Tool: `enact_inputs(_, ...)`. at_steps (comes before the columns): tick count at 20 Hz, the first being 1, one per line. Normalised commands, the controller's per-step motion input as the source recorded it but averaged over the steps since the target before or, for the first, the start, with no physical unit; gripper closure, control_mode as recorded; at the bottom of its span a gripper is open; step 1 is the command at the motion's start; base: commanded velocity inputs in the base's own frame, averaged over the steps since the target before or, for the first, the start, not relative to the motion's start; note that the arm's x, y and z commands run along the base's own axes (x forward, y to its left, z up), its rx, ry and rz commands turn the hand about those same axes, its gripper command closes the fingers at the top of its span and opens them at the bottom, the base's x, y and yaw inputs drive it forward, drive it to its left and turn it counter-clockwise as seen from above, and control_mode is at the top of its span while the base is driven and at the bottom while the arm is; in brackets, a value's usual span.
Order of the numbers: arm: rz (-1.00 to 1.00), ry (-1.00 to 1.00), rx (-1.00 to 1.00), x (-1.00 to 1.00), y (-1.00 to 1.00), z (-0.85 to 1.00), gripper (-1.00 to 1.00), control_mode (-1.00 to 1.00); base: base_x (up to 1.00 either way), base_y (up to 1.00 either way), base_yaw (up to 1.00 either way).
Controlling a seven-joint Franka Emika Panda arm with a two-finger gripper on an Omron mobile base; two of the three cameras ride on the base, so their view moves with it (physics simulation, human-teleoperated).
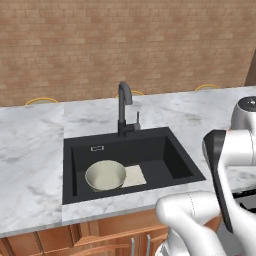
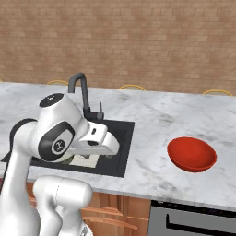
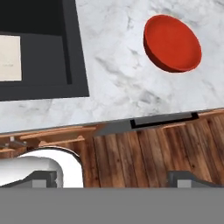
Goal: Pick the bowl and bowl and place them in the sink. Then turn on the water.
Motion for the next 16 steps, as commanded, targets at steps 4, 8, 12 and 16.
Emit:
enact_inputs(4,0.06,0.00,0.00,0.46,-0.38,0.00,-1.00,-1.00,0.00,0.00,0.00)
enact_inputs(8,0.06,0.00,0.00,0.38,-0.44,0.00,-1.00,-1.00,0.00,0.00,0.00)
enact_inputs(12,0.09,0.00,0.00,0.20,-0.51,-0.04,-1.00,-1.00,0.00,0.00,0.00)
enact_inputs(16,0.10,0.00,0.00,0.12,-0.40,-0.13,-1.00,-1.00,0.00,0.00,0.00)
